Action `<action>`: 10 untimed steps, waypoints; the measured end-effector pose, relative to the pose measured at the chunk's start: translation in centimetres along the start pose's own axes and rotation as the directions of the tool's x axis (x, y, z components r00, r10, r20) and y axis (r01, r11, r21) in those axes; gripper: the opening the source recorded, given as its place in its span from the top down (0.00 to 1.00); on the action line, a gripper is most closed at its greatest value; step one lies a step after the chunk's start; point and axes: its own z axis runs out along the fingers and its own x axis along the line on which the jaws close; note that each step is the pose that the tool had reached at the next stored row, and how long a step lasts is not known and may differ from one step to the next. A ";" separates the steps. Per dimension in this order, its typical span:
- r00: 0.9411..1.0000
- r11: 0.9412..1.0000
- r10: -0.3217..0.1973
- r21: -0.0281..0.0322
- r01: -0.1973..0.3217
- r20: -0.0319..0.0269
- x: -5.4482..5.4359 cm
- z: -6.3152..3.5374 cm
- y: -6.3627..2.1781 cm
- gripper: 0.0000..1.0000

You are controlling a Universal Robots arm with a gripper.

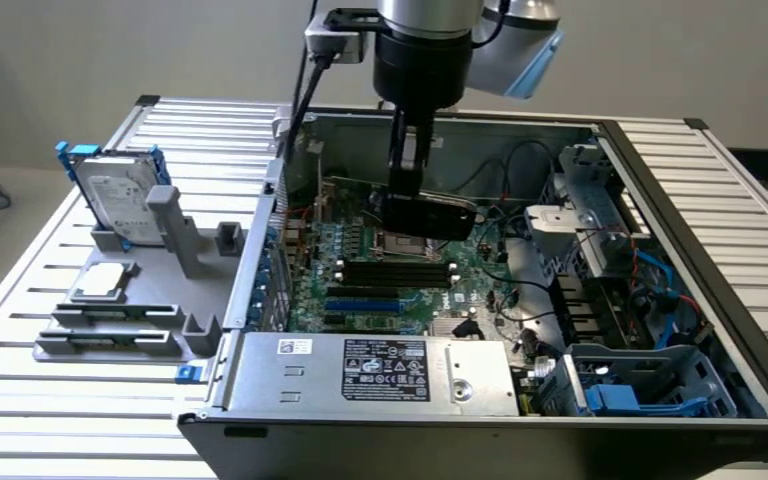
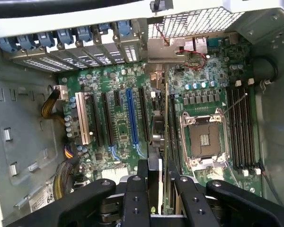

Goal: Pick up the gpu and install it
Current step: 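Insert the gpu into the slot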

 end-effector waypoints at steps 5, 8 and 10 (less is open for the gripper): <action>0.999 1.000 -0.030 -0.003 0.030 0.010 0.7 0.87 -0.08 0.74; 0.999 0.999 -0.045 -0.006 0.045 0.015 1.3 1.32 -0.15 0.74; 0.998 0.999 -0.053 -0.008 0.054 0.017 1.7 1.59 -0.21 0.74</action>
